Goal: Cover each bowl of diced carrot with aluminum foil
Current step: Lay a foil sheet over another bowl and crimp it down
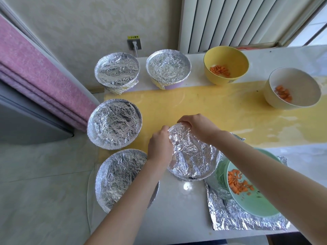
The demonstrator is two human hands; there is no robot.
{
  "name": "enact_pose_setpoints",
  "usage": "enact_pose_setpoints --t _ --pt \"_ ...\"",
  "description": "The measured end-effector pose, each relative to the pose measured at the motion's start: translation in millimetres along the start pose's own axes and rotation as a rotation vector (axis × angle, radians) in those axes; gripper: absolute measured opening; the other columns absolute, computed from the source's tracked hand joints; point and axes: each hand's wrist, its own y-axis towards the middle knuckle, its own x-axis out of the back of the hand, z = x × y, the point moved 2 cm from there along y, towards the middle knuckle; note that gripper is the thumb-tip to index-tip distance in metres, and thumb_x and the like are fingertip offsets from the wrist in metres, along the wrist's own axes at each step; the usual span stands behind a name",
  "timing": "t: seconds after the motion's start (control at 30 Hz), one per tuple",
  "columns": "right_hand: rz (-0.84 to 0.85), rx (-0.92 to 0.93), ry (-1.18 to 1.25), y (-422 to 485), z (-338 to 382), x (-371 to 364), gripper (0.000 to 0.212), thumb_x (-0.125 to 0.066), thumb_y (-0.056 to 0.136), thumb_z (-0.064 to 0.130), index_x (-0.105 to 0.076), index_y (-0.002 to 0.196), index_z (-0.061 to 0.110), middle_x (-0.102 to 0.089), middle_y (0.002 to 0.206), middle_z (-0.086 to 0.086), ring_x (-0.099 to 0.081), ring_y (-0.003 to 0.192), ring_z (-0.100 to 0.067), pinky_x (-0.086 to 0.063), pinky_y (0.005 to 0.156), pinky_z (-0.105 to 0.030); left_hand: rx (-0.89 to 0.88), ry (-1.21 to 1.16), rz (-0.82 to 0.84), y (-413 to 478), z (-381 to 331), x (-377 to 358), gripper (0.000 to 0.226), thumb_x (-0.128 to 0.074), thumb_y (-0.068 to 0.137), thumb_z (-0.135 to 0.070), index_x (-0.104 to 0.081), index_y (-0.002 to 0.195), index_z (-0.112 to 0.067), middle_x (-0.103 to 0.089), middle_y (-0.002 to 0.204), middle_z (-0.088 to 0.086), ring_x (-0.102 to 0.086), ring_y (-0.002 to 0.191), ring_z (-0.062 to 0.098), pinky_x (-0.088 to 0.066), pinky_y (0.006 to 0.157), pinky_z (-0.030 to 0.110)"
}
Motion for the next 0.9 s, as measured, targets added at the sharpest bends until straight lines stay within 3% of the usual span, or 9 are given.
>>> enact_pose_setpoints --t 0.07,0.2,0.33,0.47,0.6,0.9 --pt "-0.014 0.002 -0.011 -1.0 0.4 -0.1 0.026 -0.046 0.098 0.013 -0.064 0.116 0.012 -0.070 0.099 -0.013 -0.064 0.087 -0.032 -0.046 0.071 -0.034 0.012 -0.020 0.027 -1.2 0.2 -1.2 0.037 -0.041 0.093 0.003 -0.048 0.128 -0.007 -0.063 0.109 0.016 -0.060 0.094 0.029 -0.047 0.072 0.035" --pt "-0.028 -0.005 -0.088 -2.8 2.0 0.0 0.025 -0.046 0.097 0.010 -0.065 0.113 0.013 -0.070 0.094 -0.012 -0.064 0.083 -0.032 -0.049 0.069 -0.037 -0.014 -0.139 0.021 1.3 -4.1 -2.8 0.036 -0.038 0.097 -0.003 -0.050 0.131 -0.007 -0.059 0.120 0.012 -0.057 0.106 0.028 -0.048 0.086 0.036" --pt "0.012 0.010 -0.183 -6.3 2.5 0.0 0.030 -0.043 0.096 0.005 -0.061 0.117 0.017 -0.069 0.098 -0.008 -0.063 0.082 -0.030 -0.051 0.067 -0.037 -0.033 -0.153 -0.029 4.6 -3.0 -2.2 0.027 -0.041 0.099 -0.012 -0.061 0.114 -0.004 -0.067 0.097 0.016 -0.062 0.086 0.031 -0.050 0.072 0.040" --pt "0.048 0.081 -0.219 -8.2 13.2 -2.0 0.037 -0.041 0.095 0.002 -0.054 0.125 0.018 -0.064 0.114 -0.003 -0.060 0.096 -0.027 -0.047 0.073 -0.035 -0.051 -0.085 -0.061 4.6 -2.6 -4.2 0.025 -0.041 0.099 -0.011 -0.062 0.112 -0.005 -0.068 0.092 0.016 -0.064 0.081 0.030 -0.048 0.065 0.034" --pt "0.074 0.047 -0.307 -5.1 17.9 -5.0 0.039 -0.041 0.090 -0.004 -0.057 0.120 0.015 -0.066 0.108 -0.009 -0.061 0.091 -0.030 -0.045 0.071 -0.034 -0.077 -0.006 -0.062 0.7 -3.5 -8.3 0.025 -0.042 0.099 -0.011 -0.061 0.113 -0.006 -0.069 0.093 0.015 -0.065 0.083 0.028 -0.047 0.064 0.031" --pt "-0.003 0.024 -0.032 -14.0 9.4 -6.6 0.032 -0.042 0.100 0.017 -0.056 0.129 0.016 -0.066 0.115 -0.010 -0.063 0.100 -0.029 -0.047 0.080 -0.035 -0.082 0.016 -0.063 -6.5 1.3 -6.7 0.029 -0.042 0.098 -0.010 -0.057 0.122 -0.004 -0.069 0.099 0.015 -0.066 0.087 0.027 -0.054 0.073 0.034"
